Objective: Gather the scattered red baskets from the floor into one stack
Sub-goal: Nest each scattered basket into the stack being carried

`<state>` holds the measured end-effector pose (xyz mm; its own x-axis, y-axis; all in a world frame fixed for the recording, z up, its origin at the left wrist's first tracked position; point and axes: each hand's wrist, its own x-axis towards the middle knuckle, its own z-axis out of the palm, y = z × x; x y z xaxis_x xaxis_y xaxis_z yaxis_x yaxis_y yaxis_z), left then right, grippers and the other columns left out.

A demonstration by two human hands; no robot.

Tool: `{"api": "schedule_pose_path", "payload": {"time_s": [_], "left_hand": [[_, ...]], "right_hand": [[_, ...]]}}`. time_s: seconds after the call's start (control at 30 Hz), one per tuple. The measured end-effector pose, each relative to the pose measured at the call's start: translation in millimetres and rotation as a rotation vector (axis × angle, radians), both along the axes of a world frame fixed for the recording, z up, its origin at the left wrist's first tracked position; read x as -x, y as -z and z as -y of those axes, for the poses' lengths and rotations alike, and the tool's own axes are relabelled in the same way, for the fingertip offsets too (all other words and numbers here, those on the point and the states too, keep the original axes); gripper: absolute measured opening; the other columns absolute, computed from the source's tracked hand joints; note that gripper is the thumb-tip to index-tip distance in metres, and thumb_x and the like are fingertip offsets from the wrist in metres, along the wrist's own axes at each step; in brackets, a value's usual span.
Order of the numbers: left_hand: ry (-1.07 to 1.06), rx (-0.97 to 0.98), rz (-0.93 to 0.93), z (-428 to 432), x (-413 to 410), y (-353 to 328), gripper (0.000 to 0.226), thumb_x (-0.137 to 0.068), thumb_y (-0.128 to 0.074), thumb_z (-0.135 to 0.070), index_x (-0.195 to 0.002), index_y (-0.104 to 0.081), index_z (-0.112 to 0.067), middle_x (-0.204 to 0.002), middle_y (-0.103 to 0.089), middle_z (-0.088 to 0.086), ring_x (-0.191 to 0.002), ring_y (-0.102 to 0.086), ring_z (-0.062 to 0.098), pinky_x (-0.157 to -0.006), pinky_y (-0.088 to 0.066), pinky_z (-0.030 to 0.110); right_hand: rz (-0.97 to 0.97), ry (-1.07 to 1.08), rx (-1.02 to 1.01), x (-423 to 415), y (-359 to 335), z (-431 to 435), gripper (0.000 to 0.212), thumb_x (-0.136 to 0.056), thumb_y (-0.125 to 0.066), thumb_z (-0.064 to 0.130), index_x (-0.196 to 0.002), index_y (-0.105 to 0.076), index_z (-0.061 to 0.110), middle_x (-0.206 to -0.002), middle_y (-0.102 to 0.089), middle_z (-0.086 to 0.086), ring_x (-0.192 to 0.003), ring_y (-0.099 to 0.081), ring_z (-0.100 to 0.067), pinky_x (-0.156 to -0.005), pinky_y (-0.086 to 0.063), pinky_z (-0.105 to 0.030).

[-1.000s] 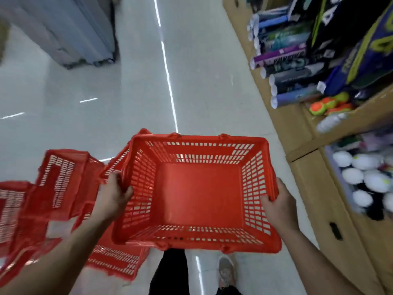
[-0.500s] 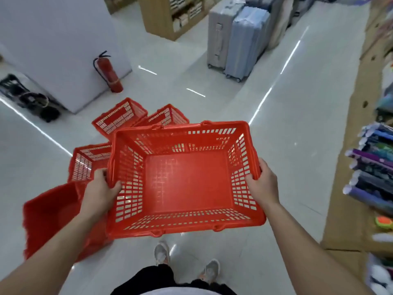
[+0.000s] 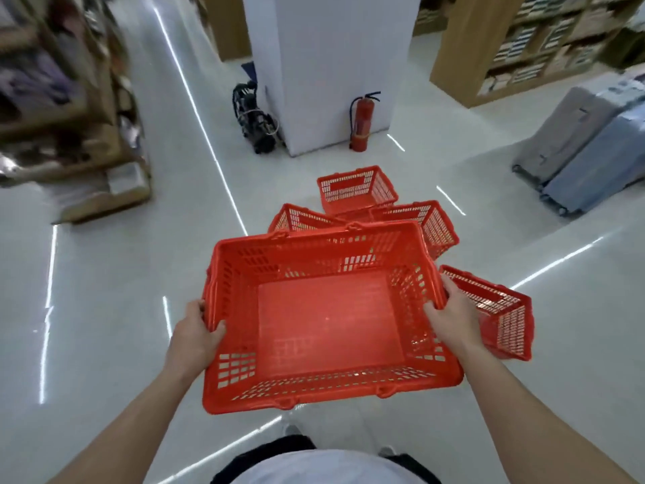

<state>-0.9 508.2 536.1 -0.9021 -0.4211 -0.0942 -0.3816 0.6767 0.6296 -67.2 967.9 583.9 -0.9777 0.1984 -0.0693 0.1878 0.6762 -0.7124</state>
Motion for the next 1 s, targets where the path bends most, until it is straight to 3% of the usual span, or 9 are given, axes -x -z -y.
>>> {"api": "schedule_pose_path", "payload": {"time_s": [0.1, 0.17, 0.33, 0.43, 0.53, 0.73, 0.9, 1.0], "left_hand": [[-0.068, -0.025, 0.033, 47, -11, 6, 0.037, -0.084, -0.073, -0.027, -0.11, -0.047, -0.025, -0.082, -0.059, -0.01, -0.062, -0.052, 0.002, -0.056, -0.04, 0.027], [-0.121, -0.05, 0.067, 72, -21, 11, 0.037, -0.085, -0.072, -0.028, -0.107, -0.043, -0.03, -0.082, -0.058, -0.012, -0.062, -0.052, -0.004, -0.052, -0.039, 0.022], [-0.283, -0.128, 0.16, 113, -48, 29, 0.038, -0.088, -0.071, -0.036, -0.112, -0.042, -0.03, -0.091, -0.061, -0.009, -0.064, -0.06, 0.0, -0.052, -0.045, 0.021], [-0.395, -0.178, 0.167, 126, -61, 39, 0.038, -0.089, -0.07, -0.035, -0.116, -0.045, -0.027, -0.093, -0.062, -0.009, -0.064, -0.06, 0.0, -0.051, -0.044, 0.018], [-0.52, -0.216, 0.192, 133, -68, 50, 0.041, -0.09, -0.069, -0.036, -0.121, -0.047, -0.023, -0.095, -0.062, -0.009, -0.063, -0.06, 0.001, -0.05, -0.045, 0.018], [-0.722, -0.271, 0.241, 131, -54, 83, 0.045, -0.091, -0.066, -0.042, -0.125, -0.045, -0.022, -0.099, -0.064, -0.007, -0.069, -0.065, 0.006, -0.059, -0.055, 0.027], [-0.898, -0.302, 0.323, 106, -22, 119, 0.05, -0.088, -0.069, -0.045, -0.125, -0.046, -0.021, -0.106, -0.068, -0.001, -0.078, -0.068, 0.016, -0.072, -0.059, 0.038], [-1.015, -0.371, 0.349, 87, 8, 145, 0.048, -0.087, -0.071, -0.044, -0.121, -0.045, -0.024, -0.108, -0.066, -0.003, -0.078, -0.065, 0.012, -0.069, -0.057, 0.034]], "right_hand": [[0.033, -0.078, -0.015, 19, 10, 52, 0.05, -0.079, -0.065, 0.012, -0.128, -0.06, 0.023, -0.099, -0.072, 0.003, -0.091, -0.068, -0.019, -0.087, -0.052, -0.034], [0.045, -0.129, -0.028, 32, 17, 83, 0.045, -0.078, -0.064, 0.014, -0.122, -0.061, 0.025, -0.093, -0.071, 0.008, -0.086, -0.068, -0.015, -0.082, -0.051, -0.031], [0.083, -0.281, -0.063, 71, 35, 151, 0.045, -0.078, -0.066, 0.014, -0.12, -0.06, 0.029, -0.086, -0.067, 0.017, -0.085, -0.066, -0.015, -0.076, -0.046, -0.028], [0.107, -0.366, -0.118, 103, 45, 190, 0.051, -0.078, -0.07, 0.01, -0.128, -0.06, 0.014, -0.102, -0.072, -0.008, -0.097, -0.067, -0.03, -0.086, -0.048, -0.032], [0.112, -0.476, -0.141, 138, 59, 225, 0.05, -0.079, -0.07, 0.009, -0.128, -0.06, 0.012, -0.102, -0.073, -0.004, -0.101, -0.067, -0.029, -0.084, -0.043, -0.021], [0.202, -0.693, -0.229, 240, 106, 296, 0.065, -0.083, -0.065, 0.016, -0.145, -0.046, 0.01, -0.131, -0.063, -0.014, -0.122, -0.058, -0.03, -0.105, -0.042, -0.036], [0.207, -0.908, -0.225, 334, 152, 360, 0.058, -0.082, -0.064, 0.02, -0.139, -0.051, 0.02, -0.124, -0.067, -0.008, -0.113, -0.062, -0.029, -0.09, -0.041, -0.028], [0.221, -1.033, -0.243, 390, 181, 398, 0.057, -0.08, -0.061, 0.023, -0.136, -0.052, 0.026, -0.118, -0.07, -0.006, -0.107, -0.064, -0.029, -0.088, -0.045, -0.031]]}}
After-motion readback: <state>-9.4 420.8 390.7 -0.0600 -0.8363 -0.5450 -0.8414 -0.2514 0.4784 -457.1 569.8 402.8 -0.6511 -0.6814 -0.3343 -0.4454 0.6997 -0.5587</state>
